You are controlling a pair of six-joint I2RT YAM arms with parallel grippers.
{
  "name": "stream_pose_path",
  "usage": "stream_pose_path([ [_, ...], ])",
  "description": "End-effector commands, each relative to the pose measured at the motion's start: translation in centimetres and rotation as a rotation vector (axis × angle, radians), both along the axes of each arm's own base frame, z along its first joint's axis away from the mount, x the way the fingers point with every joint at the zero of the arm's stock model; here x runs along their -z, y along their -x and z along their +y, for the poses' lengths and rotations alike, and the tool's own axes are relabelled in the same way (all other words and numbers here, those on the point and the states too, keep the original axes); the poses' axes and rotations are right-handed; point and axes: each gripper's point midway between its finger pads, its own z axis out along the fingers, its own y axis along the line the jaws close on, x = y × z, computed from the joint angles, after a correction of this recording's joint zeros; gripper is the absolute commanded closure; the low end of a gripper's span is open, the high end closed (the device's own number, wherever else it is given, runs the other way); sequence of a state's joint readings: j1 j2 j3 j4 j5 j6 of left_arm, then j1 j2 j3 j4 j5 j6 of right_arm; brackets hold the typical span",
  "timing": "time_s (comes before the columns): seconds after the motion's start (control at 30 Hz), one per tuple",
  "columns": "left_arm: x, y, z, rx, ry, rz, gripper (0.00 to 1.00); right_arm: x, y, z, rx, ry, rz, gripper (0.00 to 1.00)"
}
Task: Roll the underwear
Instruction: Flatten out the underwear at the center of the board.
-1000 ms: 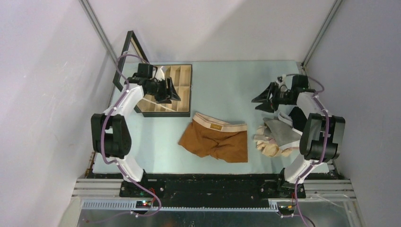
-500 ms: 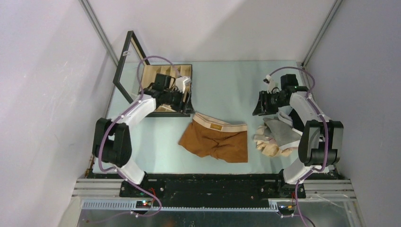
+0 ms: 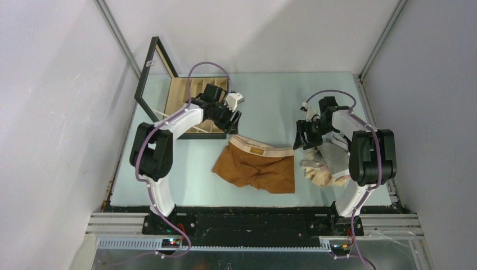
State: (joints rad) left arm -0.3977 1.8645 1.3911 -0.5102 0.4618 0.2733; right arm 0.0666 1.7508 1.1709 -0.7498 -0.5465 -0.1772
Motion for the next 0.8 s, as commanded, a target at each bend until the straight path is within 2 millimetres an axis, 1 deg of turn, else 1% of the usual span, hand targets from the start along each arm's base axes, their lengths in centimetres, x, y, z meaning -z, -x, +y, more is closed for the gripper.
stream_pose_path([
  [0.0, -0.5, -2.9, 0.0, -0.047, -0.047, -0.074, 0.34, 0.8, -0.2, 0.1, -0.034, 0.000, 0.000, 0.39],
  [0.07, 0.0, -2.9, -0.1, -0.026, -0.060, -0.060, 0.32, 1.2, -0.1, 0.1, -0.035, 0.001, 0.010, 0.39],
  [0.1, 0.4, -2.5, -0.1, -0.012, -0.062, -0.041, 0.32, 1.4, -0.2, 0.0, -0.034, 0.004, 0.014, 0.39],
  [0.13, 0.3, -2.5, -0.2, 0.008, -0.063, -0.044, 0.31, 1.6, -0.2, 0.0, -0.034, 0.005, 0.017, 0.39],
  [0.27, 0.7, -0.7, -0.7, 0.089, -0.038, 0.021, 0.29, 2.2, -0.3, -0.2, -0.029, 0.006, 0.031, 0.39],
  [0.33, 0.8, -0.3, -1.0, 0.121, -0.024, 0.034, 0.29, 2.4, -0.4, 0.0, -0.035, 0.001, 0.035, 0.41],
  [0.5, 0.9, -0.2, -1.1, 0.160, -0.031, 0.048, 0.27, 2.5, -1.0, 0.6, -0.060, -0.036, 0.033, 0.43],
  [0.57, 0.8, -0.3, -1.0, 0.155, -0.038, 0.052, 0.27, 2.3, -1.5, 1.1, -0.090, -0.060, 0.019, 0.45],
  [0.6, 1.1, -0.5, -0.8, 0.143, -0.054, 0.052, 0.27, 2.5, -1.4, 1.5, -0.106, -0.074, 0.032, 0.46],
  [0.63, 1.0, -0.8, -0.8, 0.112, -0.057, 0.061, 0.26, 2.3, -1.6, 1.6, -0.125, -0.078, 0.021, 0.47],
  [0.67, 1.5, -0.8, -0.4, 0.088, -0.079, 0.084, 0.26, 2.5, -1.4, 1.9, -0.140, -0.087, 0.034, 0.47],
  [0.7, 1.3, -1.1, -0.5, 0.063, -0.078, 0.096, 0.26, 2.5, -1.6, 2.0, -0.151, -0.090, 0.025, 0.48],
  [0.77, 1.6, -0.7, -0.4, 0.040, -0.079, 0.140, 0.26, 2.6, -1.8, 2.3, -0.159, -0.099, 0.019, 0.49],
])
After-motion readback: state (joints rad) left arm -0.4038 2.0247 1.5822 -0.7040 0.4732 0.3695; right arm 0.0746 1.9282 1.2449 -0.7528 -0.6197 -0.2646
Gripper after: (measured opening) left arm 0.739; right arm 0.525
